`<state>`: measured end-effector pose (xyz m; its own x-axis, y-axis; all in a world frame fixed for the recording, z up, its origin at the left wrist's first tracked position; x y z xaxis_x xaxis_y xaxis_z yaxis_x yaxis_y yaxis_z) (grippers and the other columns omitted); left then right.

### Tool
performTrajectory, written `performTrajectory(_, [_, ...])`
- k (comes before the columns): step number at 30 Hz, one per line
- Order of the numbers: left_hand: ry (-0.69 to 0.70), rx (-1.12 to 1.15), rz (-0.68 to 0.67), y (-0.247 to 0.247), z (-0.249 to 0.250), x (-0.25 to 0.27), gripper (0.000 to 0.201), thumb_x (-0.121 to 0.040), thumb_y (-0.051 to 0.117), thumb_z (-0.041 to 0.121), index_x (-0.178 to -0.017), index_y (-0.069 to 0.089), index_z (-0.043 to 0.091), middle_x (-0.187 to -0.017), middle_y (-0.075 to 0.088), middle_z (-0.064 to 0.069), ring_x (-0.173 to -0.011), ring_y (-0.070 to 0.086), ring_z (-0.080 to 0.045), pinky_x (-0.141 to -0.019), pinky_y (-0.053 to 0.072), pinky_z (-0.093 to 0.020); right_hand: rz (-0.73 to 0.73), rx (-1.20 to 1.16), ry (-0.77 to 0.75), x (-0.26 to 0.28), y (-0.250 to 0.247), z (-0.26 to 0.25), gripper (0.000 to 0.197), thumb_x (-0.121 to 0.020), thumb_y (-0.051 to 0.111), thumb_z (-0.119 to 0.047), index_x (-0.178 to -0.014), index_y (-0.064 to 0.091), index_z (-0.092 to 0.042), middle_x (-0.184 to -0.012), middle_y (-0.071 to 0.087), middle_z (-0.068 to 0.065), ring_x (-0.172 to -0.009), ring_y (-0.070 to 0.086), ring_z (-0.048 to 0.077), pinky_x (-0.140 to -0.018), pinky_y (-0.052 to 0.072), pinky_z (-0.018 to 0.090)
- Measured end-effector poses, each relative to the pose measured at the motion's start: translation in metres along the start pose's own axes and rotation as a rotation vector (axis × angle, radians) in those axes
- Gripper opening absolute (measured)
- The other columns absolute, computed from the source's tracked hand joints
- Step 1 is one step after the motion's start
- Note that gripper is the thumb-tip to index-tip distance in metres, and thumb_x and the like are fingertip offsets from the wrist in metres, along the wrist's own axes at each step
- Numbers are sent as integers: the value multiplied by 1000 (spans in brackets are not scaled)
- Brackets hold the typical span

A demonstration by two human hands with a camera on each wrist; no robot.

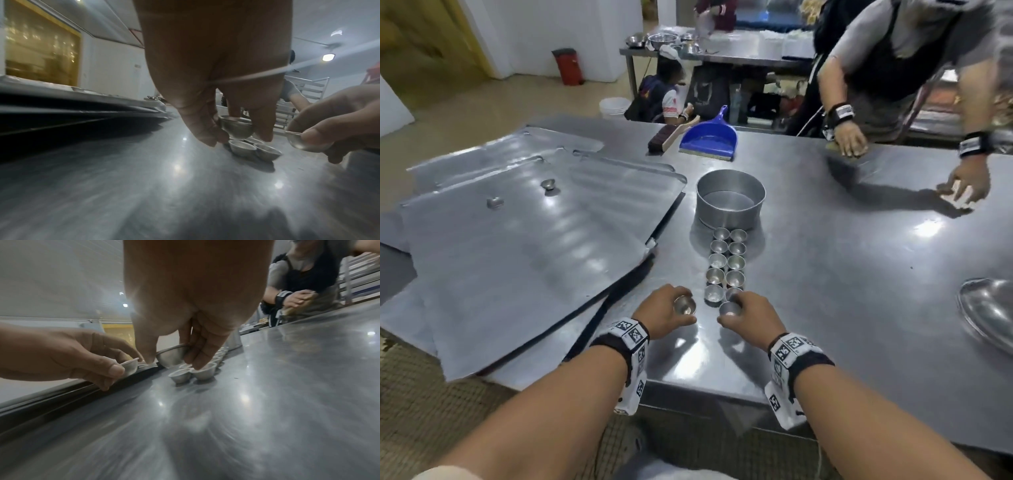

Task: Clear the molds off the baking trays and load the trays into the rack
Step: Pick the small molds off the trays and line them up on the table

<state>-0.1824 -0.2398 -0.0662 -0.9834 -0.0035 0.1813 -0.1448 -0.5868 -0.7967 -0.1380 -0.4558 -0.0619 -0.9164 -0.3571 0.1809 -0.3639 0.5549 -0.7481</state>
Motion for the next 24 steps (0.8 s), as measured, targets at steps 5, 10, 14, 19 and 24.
performTrajectory(5, [10, 67, -46, 33, 20, -16, 53, -79, 81, 39, -127, 61, 29, -118, 62, 3, -104, 59, -16, -92, 48, -33, -15, -5, 59, 11, -5, 33, 53, -79, 77, -38, -129, 62, -26, -114, 62, 1, -104, 61, 22, -92, 50, 37])
performTrajectory(10, [0, 73, -65, 53, 21, -24, 55, -77, 82, 33, -127, 59, 23, -118, 63, 3, -104, 60, -16, -85, 44, -29, -5, -67, 120, 18, 7, 48, 64, -74, 79, -38, -134, 57, -27, -122, 62, -2, -108, 61, 19, -94, 50, 34])
performTrajectory(14, [-9, 121, -54, 55, 20, -28, 58, -74, 84, 34, -126, 59, 24, -116, 62, 4, -100, 60, -14, -86, 47, -28, 34, -110, 126, 17, 13, 49, 56, -76, 76, -33, -128, 61, -23, -117, 68, -3, -101, 63, 16, -89, 51, 32])
performTrajectory(19, [-38, 181, -15, 57, 16, -28, 49, -73, 84, 32, -117, 63, 25, -104, 65, 9, -90, 62, -1, -80, 49, -22, 69, -127, 88, 8, 21, 46, 52, -78, 75, -33, -128, 62, -24, -116, 59, -5, -97, 54, 10, -86, 43, 24])
performTrajectory(24, [-45, 213, 1, 58, 13, -28, 45, -73, 84, 34, -113, 64, 26, -100, 66, 14, -89, 63, 0, -82, 54, -25, 92, -141, 80, 3, 24, 46, 49, -80, 76, -34, -126, 62, -25, -107, 53, -12, -97, 56, 9, -87, 45, 23])
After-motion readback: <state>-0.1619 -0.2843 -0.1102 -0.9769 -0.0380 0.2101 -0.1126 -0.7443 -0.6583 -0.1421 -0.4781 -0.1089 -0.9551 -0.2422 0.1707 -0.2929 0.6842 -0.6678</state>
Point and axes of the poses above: each hand's wrist, its own x-axis away from the middle knuckle, its own y-axis out of the palm, z = x × y, the point moved 3 cm from there along -x, towards the middle knuckle
